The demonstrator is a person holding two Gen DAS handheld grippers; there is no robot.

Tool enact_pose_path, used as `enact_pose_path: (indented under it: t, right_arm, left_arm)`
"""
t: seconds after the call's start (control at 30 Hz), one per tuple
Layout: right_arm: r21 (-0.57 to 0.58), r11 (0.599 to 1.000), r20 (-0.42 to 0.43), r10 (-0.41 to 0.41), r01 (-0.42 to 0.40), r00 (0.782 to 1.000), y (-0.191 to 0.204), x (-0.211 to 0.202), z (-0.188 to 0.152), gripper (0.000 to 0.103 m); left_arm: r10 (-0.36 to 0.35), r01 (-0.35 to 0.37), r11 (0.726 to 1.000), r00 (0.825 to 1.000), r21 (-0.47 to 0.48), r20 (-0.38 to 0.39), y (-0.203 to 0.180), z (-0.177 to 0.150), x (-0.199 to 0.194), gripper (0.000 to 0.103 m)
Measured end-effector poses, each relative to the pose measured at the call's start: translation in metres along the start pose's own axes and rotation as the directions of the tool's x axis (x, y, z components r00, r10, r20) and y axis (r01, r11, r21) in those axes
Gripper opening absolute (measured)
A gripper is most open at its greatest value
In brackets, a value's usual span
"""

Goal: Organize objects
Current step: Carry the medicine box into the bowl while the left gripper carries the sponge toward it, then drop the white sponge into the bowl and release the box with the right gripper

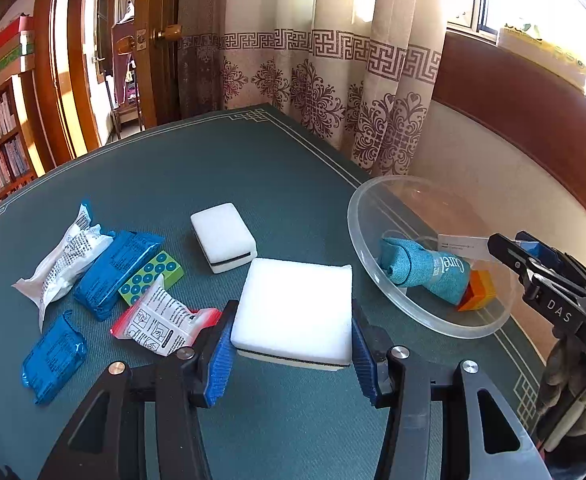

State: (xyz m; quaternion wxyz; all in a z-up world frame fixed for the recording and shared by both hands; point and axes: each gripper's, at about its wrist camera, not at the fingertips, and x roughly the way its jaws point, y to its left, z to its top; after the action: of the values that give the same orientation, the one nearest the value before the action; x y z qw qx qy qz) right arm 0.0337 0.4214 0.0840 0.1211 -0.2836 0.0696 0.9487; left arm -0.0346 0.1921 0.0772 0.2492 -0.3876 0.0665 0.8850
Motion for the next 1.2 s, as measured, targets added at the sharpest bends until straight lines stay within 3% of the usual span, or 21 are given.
enact_pose_path:
  t: [0.67,1.2]
  right_arm:
    - [-0.017,1.0,-0.081,-0.024,0.022,0.996,-0.024,0.03,-0.019,0.065]
    - [-0.023,0.999,-0.065,-0.027,0.026,0.998,-0.025,0.029,-0.017,0.065]
  left_arm:
    - [-0.037,0.037,0.996,0.999,0.081,-0.005,-0.044,0.026,0.017,0.054]
    - [-0.06,0.061,0.988,0.998,0.139,-0.015,-0.071,0.042,0.036,0.054]
